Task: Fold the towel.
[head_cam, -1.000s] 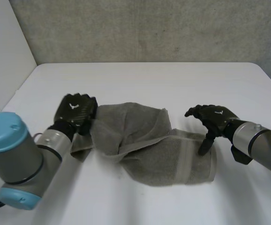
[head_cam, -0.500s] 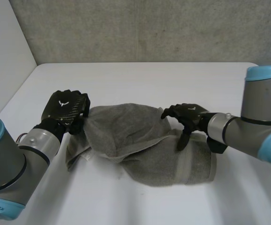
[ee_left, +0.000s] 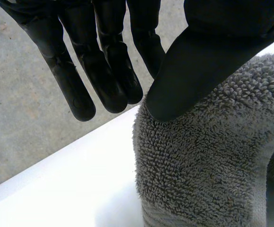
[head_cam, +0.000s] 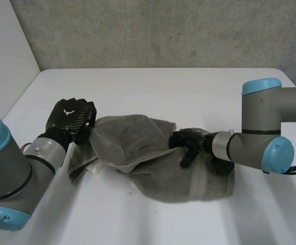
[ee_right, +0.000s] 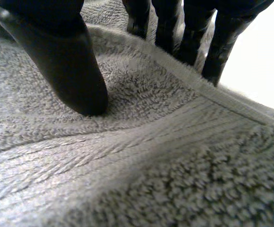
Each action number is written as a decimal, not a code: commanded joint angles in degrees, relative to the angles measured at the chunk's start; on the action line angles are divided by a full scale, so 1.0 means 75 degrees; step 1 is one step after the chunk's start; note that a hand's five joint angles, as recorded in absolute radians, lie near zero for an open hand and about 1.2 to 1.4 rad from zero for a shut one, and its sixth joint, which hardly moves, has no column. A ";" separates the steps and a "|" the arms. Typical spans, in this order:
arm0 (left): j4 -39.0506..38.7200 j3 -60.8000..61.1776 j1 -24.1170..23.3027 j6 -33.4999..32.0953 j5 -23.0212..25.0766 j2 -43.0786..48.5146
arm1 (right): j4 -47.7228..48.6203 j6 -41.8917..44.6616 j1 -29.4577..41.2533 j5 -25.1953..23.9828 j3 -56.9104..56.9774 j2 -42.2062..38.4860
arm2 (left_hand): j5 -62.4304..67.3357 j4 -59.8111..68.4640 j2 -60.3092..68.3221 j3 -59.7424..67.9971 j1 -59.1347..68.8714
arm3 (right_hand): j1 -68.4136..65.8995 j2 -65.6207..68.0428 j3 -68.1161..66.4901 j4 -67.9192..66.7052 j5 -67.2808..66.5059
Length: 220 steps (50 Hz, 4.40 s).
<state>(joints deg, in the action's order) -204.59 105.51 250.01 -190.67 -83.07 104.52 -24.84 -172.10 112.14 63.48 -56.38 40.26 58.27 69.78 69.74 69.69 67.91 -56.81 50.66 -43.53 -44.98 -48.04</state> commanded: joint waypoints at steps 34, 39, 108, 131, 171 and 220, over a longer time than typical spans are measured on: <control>0.0699 -0.0746 -0.0006 0.0298 0.0107 0.0632 | 0.1097 -0.0127 -0.0116 -0.0390 -0.2384 0.2038 | -0.6601 -0.6804 -0.6798 -0.6791 -0.6554 | -0.3091 0.3912 -0.4862 -0.4670 -0.2928; 0.1367 -0.0172 -0.0041 0.0322 0.0119 -0.0001 | 0.1402 -0.0455 -0.0104 -0.0331 -0.2525 0.2085 | -0.7718 -0.7920 -0.7915 -0.7907 -0.7670 | -0.3091 0.3912 -0.4862 -0.4670 -0.2928; -0.2475 -0.0217 -0.1319 0.0298 -0.3034 0.1954 | 0.1379 -0.0796 -0.0209 -0.0354 -0.2818 0.3620 | -0.7135 -0.7337 -0.7331 -0.7324 -0.7087 | -0.3091 0.3912 -0.4862 -0.4670 -0.2928; -0.0708 0.0427 -0.0451 0.0357 -0.1488 0.0901 | 0.1379 -0.0796 -0.0373 -0.0366 -0.2842 0.3878 | -0.5811 -0.6014 -0.6008 -0.6001 -0.5764 | -0.3091 0.3912 -0.4862 -0.4670 -0.2928; -0.0049 0.0264 0.0685 -0.0745 -0.1112 0.1520 | 0.1391 -0.0714 -0.0690 -0.0589 -0.2795 0.3527 | -0.5454 -0.5656 -0.5650 -0.5643 -0.5406 | -0.3091 0.3912 -0.4862 -0.4670 -0.2928; 0.0104 -0.0580 0.0650 -0.0663 -0.0596 0.1075 | 0.1263 -0.0620 -0.0725 -0.0507 -0.2398 0.4309 | 0.1565 0.1362 0.1368 0.1375 0.1612 | -0.3091 0.3912 -0.4862 -0.4670 -0.2928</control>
<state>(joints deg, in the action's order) -204.34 100.39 254.87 -195.80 -87.39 119.85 -14.53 -177.28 106.75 59.39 -75.87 68.23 57.43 68.62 68.63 68.57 66.64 -75.44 74.63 -43.53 -44.97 -66.05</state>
